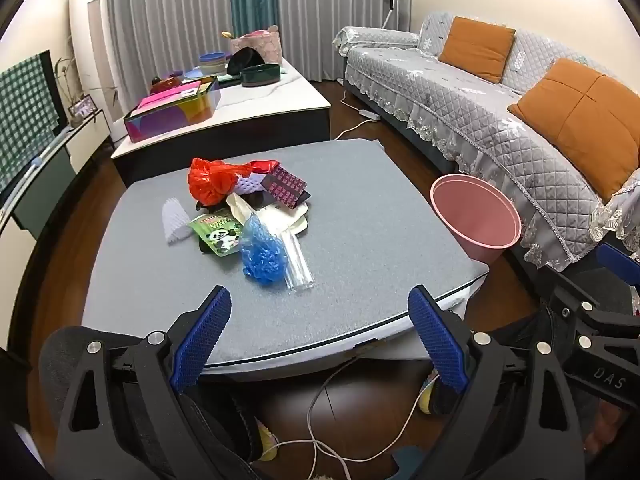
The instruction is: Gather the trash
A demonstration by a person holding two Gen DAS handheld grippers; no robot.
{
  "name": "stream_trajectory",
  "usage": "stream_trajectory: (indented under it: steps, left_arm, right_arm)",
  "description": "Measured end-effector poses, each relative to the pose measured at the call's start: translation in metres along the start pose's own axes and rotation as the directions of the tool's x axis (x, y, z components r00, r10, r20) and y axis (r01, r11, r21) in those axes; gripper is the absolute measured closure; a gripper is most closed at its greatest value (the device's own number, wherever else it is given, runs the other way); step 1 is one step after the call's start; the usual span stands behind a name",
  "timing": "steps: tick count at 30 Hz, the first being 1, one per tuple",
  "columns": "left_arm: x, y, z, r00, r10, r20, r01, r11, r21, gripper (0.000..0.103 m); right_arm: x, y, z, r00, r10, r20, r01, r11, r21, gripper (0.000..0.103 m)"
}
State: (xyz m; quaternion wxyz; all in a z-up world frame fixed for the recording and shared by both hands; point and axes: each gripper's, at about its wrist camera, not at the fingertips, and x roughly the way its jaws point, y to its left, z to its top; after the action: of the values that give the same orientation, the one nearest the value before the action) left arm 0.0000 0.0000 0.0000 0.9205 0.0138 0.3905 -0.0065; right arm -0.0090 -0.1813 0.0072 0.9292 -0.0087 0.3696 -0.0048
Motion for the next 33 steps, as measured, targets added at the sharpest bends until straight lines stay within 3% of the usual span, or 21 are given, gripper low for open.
stream_trajectory:
  steps: [33]
  left_arm:
    - [-0.0024,0.0027,0.0007,1.000,0.005,0.010,-0.005,1.000,-0.001,0.016]
  right_arm:
    - [-0.0017,0.0042,0.0042,1.000,-0.002,0.005,0.002,1.000,-0.012,0.005]
